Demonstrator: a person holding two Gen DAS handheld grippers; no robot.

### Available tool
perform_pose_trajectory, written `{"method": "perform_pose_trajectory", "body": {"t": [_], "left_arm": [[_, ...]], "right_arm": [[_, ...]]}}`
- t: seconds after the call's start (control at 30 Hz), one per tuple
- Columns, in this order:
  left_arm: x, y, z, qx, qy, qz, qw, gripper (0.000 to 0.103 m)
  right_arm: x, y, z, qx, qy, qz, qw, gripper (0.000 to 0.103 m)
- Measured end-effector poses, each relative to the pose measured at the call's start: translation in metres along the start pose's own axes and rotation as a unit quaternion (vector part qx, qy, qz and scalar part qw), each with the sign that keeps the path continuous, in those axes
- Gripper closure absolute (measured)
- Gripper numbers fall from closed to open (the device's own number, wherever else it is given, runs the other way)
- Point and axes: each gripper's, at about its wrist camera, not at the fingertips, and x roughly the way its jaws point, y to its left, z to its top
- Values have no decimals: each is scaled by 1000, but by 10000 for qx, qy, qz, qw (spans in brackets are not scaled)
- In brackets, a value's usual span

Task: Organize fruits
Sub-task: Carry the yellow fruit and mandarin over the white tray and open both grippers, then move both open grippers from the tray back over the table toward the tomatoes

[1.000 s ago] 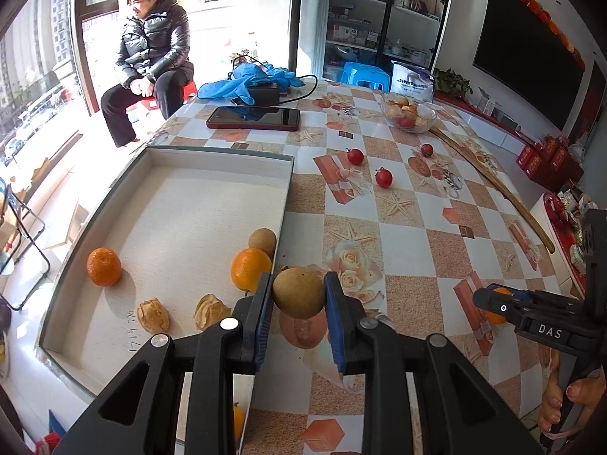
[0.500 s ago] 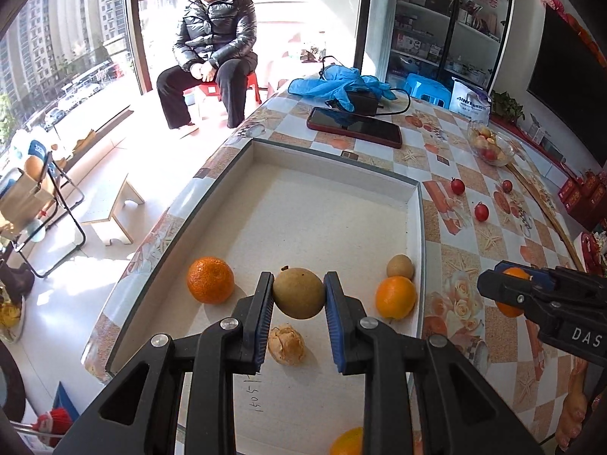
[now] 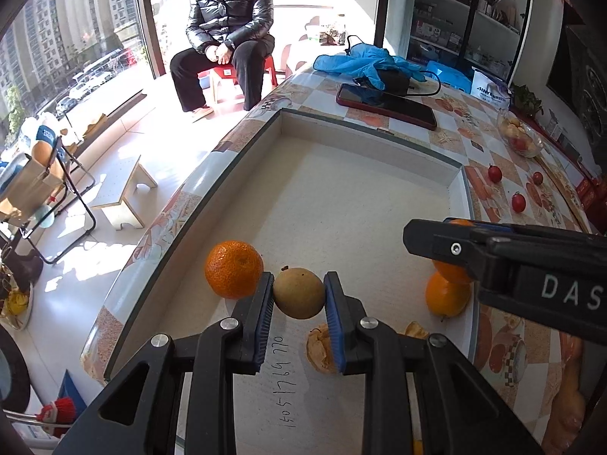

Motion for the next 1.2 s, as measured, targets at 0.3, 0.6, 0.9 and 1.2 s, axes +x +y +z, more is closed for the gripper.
{"method": "perform_pose_trajectory", "body": {"t": [0.3,0.6,0.9,1.2], "left_arm": [[-5,-9,-4,164,-227,100,9996,26],[-26,-26,8,160,-320,-157,9992,24],[-61,-94,31,657,-493,-886,9927,22],[-54,-177,63,923,-396,-1316,9862,22]], "right_arm": [[-5,3,1,-140,-165,-51,9998,20],[-53,-39,-2,284,-694,-324,9967,0],[-97,-139,-24,1130,-824,-869,9864,0],[-149,-238,-10,1685,-974,-1866,9630,0]]}}
